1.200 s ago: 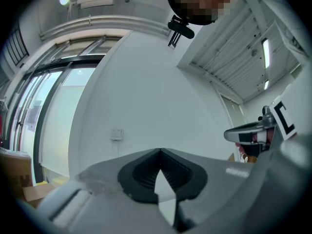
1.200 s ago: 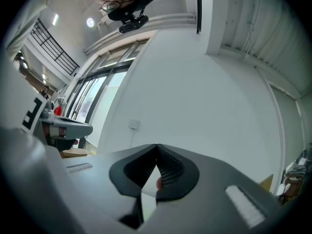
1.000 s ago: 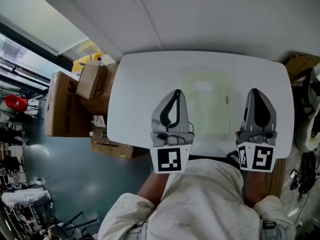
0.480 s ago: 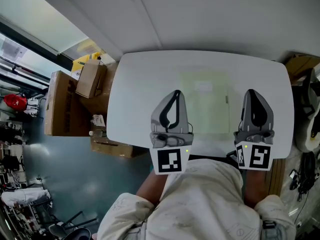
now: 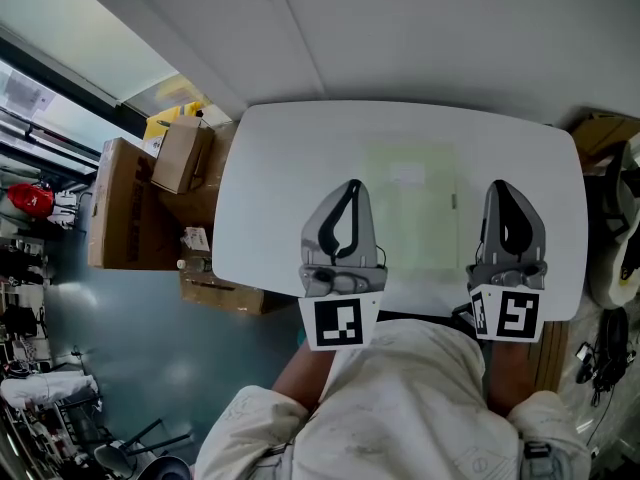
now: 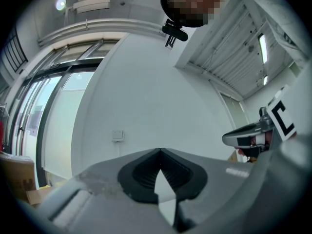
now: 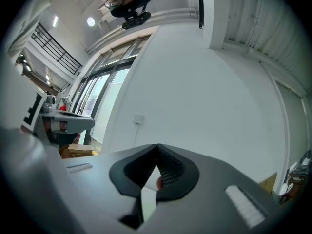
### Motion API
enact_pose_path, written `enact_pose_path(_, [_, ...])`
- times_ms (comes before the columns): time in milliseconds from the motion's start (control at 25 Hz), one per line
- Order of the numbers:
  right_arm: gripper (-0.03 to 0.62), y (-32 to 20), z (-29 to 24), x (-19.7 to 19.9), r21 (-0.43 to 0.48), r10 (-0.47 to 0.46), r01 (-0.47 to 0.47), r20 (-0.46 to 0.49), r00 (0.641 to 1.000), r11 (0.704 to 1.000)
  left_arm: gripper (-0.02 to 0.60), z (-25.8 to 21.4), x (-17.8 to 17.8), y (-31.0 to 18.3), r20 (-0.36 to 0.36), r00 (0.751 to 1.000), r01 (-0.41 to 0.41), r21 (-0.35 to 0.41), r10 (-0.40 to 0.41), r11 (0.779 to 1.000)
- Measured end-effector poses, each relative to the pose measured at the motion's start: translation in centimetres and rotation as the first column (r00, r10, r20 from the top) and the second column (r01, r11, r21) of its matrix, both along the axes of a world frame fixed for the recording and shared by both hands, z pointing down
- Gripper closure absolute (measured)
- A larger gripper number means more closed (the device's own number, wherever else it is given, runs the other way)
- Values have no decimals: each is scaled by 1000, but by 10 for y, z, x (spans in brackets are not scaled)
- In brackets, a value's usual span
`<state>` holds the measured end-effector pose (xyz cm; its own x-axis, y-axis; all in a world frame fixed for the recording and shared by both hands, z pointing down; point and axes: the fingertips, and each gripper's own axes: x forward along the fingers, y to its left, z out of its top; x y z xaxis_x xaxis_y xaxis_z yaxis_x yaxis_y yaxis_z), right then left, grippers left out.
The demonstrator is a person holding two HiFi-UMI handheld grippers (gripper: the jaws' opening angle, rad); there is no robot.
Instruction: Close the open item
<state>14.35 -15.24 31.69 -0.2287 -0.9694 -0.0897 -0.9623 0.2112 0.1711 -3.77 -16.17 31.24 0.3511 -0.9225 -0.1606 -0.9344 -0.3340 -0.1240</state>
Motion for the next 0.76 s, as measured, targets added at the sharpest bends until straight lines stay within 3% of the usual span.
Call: enact_pose_path(760, [592,-1,0,2,-10,-12,12,2,1000,1000,581,0,5,-2,-4,1000,-2,-6,2,1000])
